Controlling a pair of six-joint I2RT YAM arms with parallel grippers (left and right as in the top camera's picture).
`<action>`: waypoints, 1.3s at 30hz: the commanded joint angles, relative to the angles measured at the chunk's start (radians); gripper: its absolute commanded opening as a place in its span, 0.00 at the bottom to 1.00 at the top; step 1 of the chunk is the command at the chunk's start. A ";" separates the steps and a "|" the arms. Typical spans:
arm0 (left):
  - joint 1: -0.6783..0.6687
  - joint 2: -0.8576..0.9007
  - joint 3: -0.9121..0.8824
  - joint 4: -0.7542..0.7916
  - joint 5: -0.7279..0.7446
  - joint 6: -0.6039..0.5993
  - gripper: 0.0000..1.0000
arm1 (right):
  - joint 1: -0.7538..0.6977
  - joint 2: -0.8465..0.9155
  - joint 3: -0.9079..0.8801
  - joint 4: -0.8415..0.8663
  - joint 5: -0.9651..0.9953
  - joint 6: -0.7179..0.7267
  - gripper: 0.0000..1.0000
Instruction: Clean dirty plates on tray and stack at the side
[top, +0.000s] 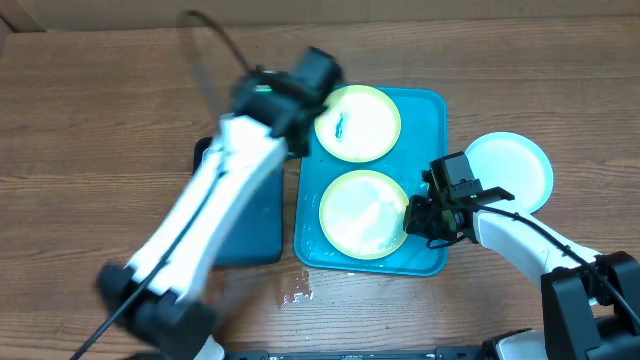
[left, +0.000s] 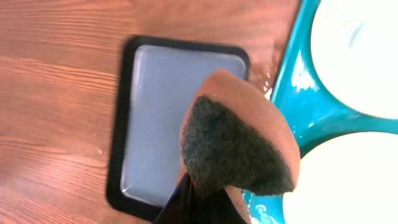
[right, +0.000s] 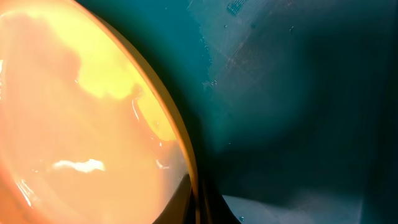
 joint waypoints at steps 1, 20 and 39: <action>0.099 -0.026 -0.003 -0.045 0.024 0.020 0.04 | -0.012 0.017 -0.029 -0.020 0.088 -0.005 0.04; 0.373 -0.046 -0.538 0.325 0.365 0.155 0.70 | -0.011 0.003 0.043 -0.149 0.091 -0.008 0.04; 0.477 -0.739 -0.095 0.064 0.465 0.154 1.00 | 0.530 -0.021 0.556 0.078 0.600 -0.169 0.04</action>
